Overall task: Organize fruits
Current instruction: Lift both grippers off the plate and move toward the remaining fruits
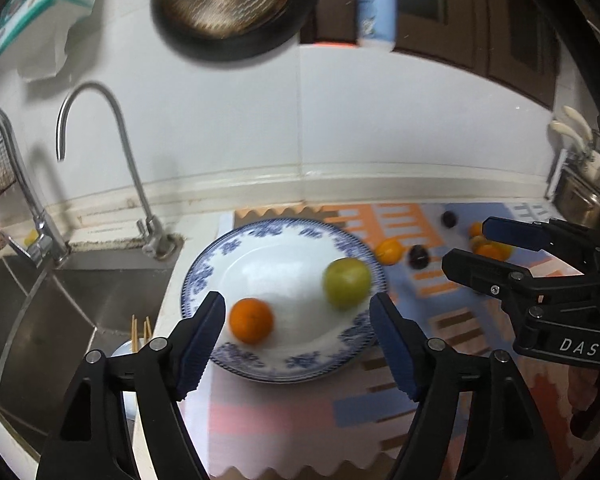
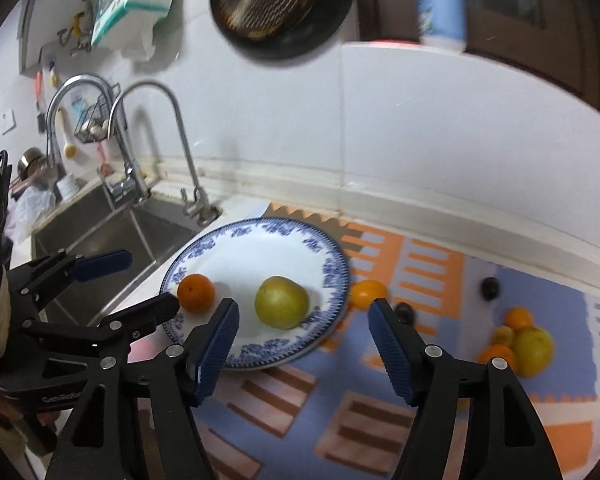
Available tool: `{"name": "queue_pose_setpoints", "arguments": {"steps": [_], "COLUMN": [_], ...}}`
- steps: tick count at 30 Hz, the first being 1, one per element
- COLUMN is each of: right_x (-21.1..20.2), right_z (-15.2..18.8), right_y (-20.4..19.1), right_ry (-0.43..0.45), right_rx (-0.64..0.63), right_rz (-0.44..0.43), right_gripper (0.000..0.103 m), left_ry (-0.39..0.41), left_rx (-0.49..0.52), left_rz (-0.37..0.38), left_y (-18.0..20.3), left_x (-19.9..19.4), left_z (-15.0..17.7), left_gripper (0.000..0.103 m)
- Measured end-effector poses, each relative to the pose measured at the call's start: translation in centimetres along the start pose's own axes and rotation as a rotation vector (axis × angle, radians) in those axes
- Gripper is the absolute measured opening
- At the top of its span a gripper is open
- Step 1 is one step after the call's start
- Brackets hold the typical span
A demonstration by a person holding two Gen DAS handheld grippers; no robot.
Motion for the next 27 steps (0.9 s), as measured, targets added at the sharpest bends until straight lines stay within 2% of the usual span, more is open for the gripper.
{"name": "queue_pose_setpoints", "arguments": {"steps": [6,13,27], "right_x": [-3.4,-6.0,-6.6], "right_z": [0.9,2.1,3.6], "right_y": [2.8,6.5,13.3], "right_ry": [0.030,0.047,0.035], "right_rx": [0.045,0.097,0.070], "right_rz": [0.065,0.150,0.232], "right_gripper": [0.073,0.073,0.073], "left_ry": [0.021,0.039,0.047], "left_rx": [0.035,0.069,0.124], "left_rz": [0.037,0.092,0.143], "left_y": [3.5,7.2,13.9], "left_x": [-1.0,-0.9,1.9], "left_z": [-0.2,-0.3,-1.1], "left_gripper": [0.077,0.077,0.077]}}
Point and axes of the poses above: each gripper's, at about its wrist camera, not at the fingertips, and x roughly the way its jaws point, y to its right, z to its underside, the point moved 3 cm from there along x, roughly the way its jaws point, and after that the axes turned 14 degrees about z, right-handed, at the moved point
